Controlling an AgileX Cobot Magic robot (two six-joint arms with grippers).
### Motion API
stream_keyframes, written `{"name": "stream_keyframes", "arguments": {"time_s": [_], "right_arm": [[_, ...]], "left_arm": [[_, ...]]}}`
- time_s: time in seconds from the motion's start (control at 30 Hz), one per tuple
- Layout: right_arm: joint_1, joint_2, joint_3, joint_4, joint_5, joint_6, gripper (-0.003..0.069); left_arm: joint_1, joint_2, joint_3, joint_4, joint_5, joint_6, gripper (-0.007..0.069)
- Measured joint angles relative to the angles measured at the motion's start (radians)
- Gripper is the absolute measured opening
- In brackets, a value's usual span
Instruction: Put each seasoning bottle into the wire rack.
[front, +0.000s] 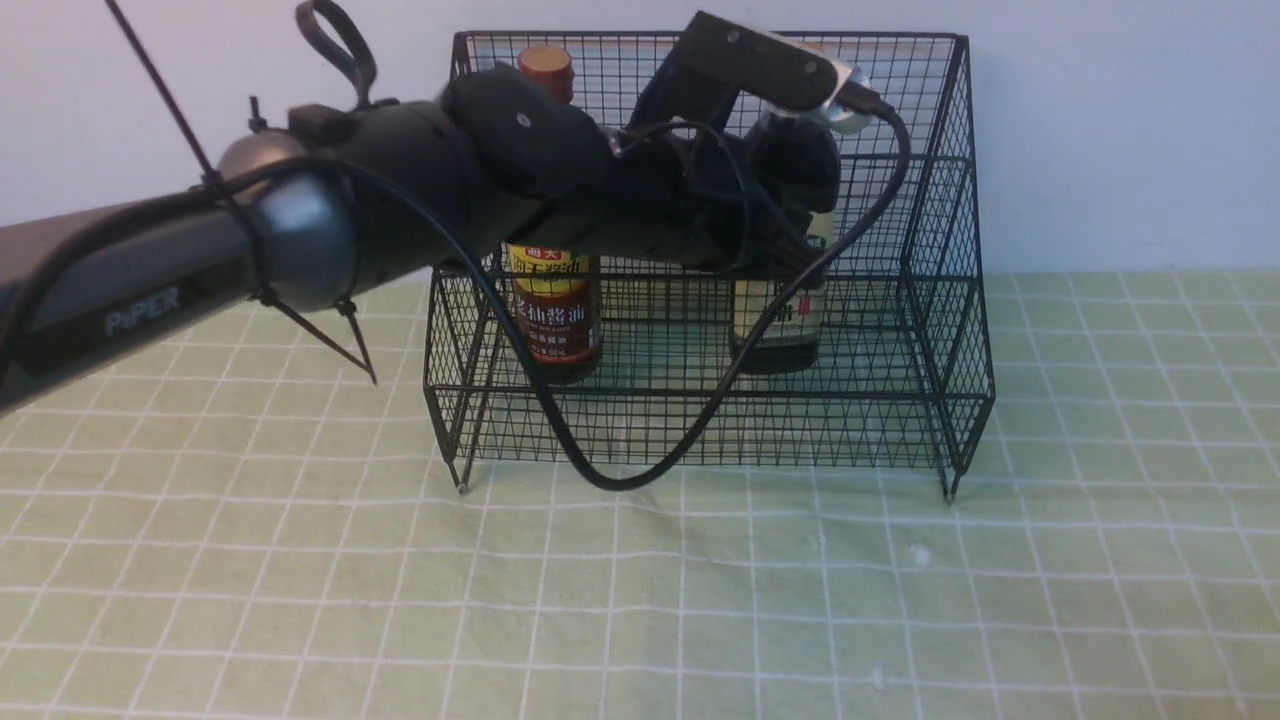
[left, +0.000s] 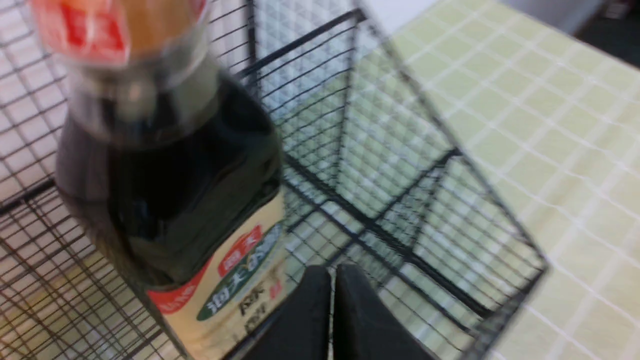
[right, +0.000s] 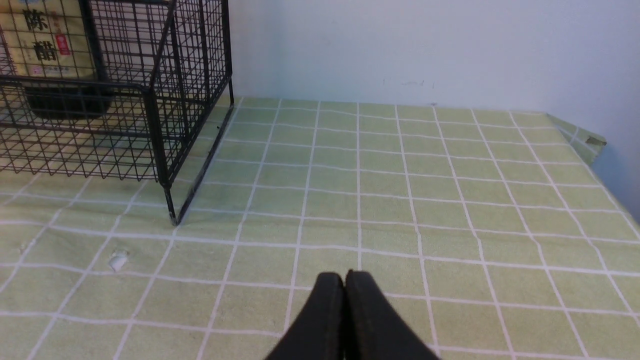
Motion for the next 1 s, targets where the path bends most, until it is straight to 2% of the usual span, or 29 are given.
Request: {"name": "stream_keyframes", "arguments": {"time_s": [0.1,0.23,0.4,0.43,0.47,0.5,0.57,0.83,1.0], "right_arm": [[0.000,0.000,0.000,0.000,0.000,0.000,-0.0015],[0.000,0.000,0.000,0.000,0.000,0.000,-0.0015],[0.000,0.000,0.000,0.000,0.000,0.000,-0.0015],[0.000,0.000,0.000,0.000,0.000,0.000,-0.0015],[0.000,0.000,0.000,0.000,0.000,0.000,-0.0015],[0.000,0.000,0.000,0.000,0.000,0.000,-0.0015],[0.000,0.000,0.000,0.000,0.000,0.000,-0.0015],[0.000,0.000,0.000,0.000,0.000,0.000,-0.0015],[0.000,0.000,0.000,0.000,0.000,0.000,-0.0015]], "left_arm": [[0.024,-0.048,0.000,0.022,0.069,-0.042,-0.0006],[0.071,-0.113,0.000,0.120,0.157,-0.173,-0.0006],[0.107,-0.192,0.000,0.331,0.261,-0.367,-0.0006],[0.110,-0.225,0.000,0.427,0.298,-0.447,-0.0006],[0.110,-0.233,0.000,0.437,0.308,-0.455,-0.0006],[0.110,-0.265,0.000,0.508,0.341,-0.507,-0.0006],[0.110,-0.320,0.000,0.571,0.384,-0.571,-0.0006],[0.110,-0.547,0.015,0.672,0.457,-0.682,-0.0006],[0.110,-0.761,0.129,0.702,0.449,-0.752,-0.0006]]}}
